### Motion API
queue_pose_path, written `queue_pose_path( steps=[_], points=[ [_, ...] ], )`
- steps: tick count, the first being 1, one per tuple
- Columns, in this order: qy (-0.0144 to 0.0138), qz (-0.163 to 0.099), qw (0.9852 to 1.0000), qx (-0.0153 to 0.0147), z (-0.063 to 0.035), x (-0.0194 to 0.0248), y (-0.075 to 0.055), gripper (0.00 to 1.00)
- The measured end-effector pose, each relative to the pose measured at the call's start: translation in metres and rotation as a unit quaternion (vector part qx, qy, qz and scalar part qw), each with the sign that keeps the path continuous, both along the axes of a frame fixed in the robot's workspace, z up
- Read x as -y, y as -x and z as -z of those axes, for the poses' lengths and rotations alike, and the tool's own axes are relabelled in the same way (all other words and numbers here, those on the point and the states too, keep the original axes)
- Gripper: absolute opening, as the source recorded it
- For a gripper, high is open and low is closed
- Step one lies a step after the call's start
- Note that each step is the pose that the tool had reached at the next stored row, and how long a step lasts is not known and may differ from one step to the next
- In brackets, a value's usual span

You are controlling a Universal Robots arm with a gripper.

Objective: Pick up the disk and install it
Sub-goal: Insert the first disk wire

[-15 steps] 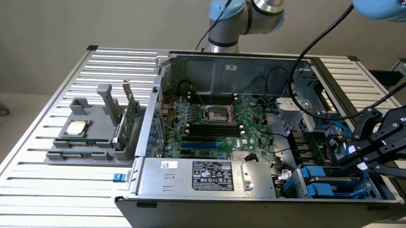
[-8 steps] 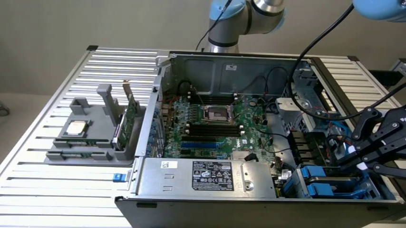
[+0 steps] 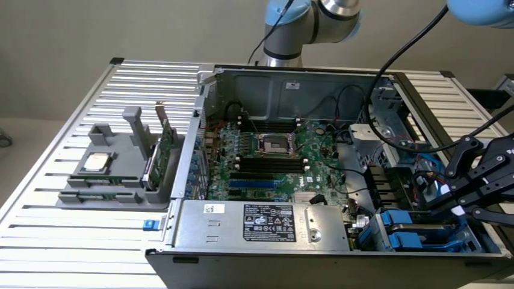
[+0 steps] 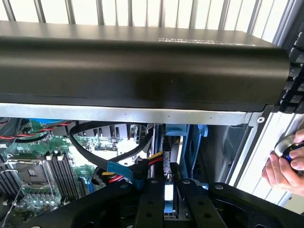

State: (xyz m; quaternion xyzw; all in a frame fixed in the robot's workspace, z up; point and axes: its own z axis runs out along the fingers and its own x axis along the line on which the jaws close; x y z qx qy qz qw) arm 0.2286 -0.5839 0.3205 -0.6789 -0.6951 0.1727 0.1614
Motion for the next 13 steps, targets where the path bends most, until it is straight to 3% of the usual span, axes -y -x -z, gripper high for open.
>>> queue_pose_path(
  steps=[9, 13],
  points=[
    [-0.0001, 0.001, 1.0, -0.0031, 0.0003, 0.0, -0.0033, 0.17],
    [-0.0001, 0.003, 1.0, -0.0091, 0.0007, 0.0, -0.0034, 0.17]
  ],
)
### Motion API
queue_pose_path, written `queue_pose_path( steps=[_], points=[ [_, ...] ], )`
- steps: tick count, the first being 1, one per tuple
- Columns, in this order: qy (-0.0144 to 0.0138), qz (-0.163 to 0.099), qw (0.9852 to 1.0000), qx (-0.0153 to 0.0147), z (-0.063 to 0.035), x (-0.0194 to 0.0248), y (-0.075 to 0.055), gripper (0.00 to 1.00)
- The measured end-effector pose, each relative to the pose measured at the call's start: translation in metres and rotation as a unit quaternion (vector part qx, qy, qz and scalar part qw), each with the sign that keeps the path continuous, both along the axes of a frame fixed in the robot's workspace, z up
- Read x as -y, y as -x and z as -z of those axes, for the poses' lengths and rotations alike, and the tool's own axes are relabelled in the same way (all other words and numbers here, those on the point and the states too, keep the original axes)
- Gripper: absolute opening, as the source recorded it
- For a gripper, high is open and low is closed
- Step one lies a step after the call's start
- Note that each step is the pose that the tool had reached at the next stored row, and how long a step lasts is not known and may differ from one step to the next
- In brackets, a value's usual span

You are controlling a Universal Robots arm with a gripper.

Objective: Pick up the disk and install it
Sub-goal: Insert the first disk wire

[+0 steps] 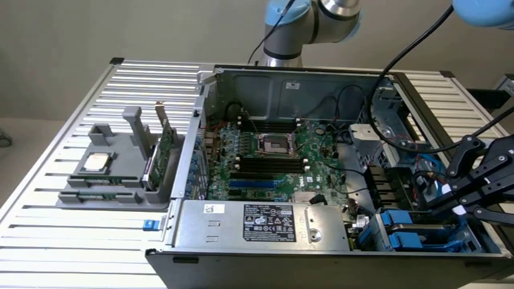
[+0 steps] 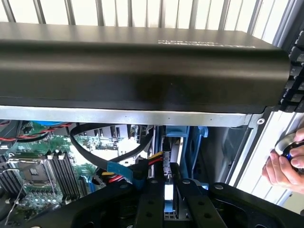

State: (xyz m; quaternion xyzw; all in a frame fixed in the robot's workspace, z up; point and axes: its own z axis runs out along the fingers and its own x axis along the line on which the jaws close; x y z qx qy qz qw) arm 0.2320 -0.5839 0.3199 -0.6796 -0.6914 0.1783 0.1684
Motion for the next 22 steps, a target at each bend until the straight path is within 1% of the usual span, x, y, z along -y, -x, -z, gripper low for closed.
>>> queue_pose_path(
  steps=[2, 4, 5, 17, 19, 22],
  points=[
    [0.0, 0.001, 1.0, -0.0026, 0.0001, 0.0, 0.0001, 0.17],
    [0.0001, 0.003, 1.0, -0.0046, 0.0002, 0.0001, -0.0001, 0.17],
    [0.0, 0.006, 1.0, -0.0061, 0.0006, 0.0001, -0.002, 0.17],
    [0.0, 0.01, 0.9999, -0.0065, 0.0063, 0.0002, -0.0035, 0.17],
    [0.0, 0.011, 0.9999, -0.0068, 0.0067, 0.0002, -0.0035, 0.17],
    [0.0, 0.012, 0.9999, -0.0079, 0.0073, 0.0001, -0.0041, 0.17]
  ],
)
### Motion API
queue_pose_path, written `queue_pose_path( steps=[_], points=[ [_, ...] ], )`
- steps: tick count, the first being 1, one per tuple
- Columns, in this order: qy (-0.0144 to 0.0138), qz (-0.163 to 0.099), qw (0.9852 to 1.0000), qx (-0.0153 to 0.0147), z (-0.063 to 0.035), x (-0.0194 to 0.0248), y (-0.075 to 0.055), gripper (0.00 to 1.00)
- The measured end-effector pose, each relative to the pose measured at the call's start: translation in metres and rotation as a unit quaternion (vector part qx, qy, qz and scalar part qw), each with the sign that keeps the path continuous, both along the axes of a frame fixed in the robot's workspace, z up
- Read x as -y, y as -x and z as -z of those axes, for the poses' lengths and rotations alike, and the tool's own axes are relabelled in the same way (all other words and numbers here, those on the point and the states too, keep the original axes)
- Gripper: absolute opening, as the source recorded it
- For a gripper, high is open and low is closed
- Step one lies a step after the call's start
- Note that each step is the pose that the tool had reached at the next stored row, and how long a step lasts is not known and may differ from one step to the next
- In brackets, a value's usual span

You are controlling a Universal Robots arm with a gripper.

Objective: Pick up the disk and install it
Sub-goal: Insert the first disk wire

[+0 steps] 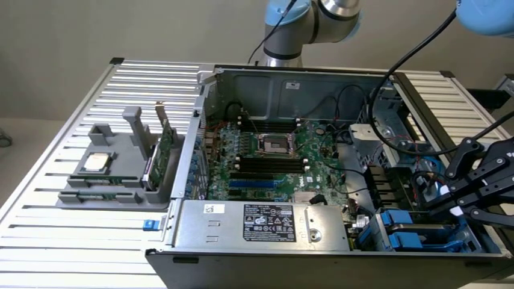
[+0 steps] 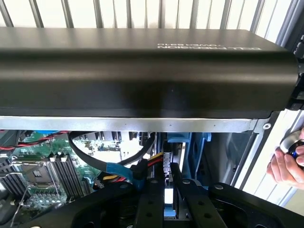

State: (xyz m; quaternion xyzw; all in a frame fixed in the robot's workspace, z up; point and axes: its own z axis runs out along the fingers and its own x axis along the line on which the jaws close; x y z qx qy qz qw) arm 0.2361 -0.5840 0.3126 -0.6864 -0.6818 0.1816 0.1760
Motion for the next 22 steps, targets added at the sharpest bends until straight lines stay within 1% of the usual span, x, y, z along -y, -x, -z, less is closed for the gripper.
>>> queue_pose_path(
  steps=[8, 13, 14, 15, 17, 18, 22],
  points=[
    [0.0001, 0.002, 1.0, -0.0026, 0.0013, 0.0, -0.0017, 0.17],
    [0.0, 0.003, 1.0, -0.0034, 0.002, 0.0003, -0.0021, 0.17],
    [-0.0005, 0.003, 1.0, -0.0036, 0.0026, 0.0003, -0.0022, 0.18],
    [-0.0005, 0.003, 1.0, -0.0036, 0.0027, 0.0004, -0.0022, 0.24],
    [-0.0001, 0.003, 1.0, -0.0039, 0.0023, 0.0005, -0.0021, 0.24],
    [0.0, 0.003, 1.0, -0.004, 0.0022, 0.0006, -0.002, 0.31],
    [0.0, 0.004, 1.0, -0.0052, 0.0022, 0.0007, -0.002, 0.31]
  ],
)
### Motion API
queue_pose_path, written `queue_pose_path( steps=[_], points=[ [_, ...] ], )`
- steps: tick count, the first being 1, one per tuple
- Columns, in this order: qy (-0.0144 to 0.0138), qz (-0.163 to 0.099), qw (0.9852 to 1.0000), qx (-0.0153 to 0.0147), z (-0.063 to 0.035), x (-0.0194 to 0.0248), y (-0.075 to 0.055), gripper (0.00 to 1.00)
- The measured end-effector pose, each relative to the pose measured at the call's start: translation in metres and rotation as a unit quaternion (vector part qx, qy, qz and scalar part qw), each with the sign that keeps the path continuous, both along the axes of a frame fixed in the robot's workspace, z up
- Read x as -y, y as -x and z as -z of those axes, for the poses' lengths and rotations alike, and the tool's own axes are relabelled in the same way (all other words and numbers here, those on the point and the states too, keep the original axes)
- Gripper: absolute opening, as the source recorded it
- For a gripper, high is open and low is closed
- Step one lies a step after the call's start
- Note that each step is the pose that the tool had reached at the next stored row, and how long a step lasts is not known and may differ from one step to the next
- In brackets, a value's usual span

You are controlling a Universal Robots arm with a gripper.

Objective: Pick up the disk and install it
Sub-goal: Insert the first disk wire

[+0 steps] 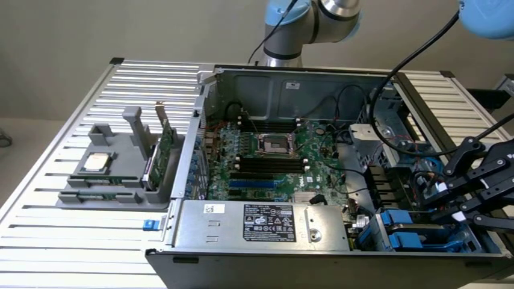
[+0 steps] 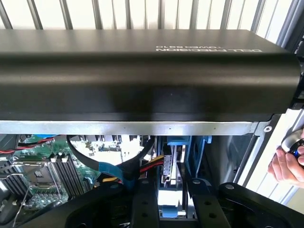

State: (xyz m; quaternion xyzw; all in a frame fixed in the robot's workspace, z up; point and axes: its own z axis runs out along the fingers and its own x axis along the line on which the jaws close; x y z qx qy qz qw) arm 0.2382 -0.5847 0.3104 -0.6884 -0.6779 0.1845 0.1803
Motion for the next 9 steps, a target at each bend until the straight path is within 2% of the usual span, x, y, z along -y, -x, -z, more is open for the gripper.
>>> queue_pose_path(
  steps=[9],
  points=[
    [0.0, 0.005, 1.0, -0.0056, -0.0009, 0.0, 0.0, 0.31]
  ],
)
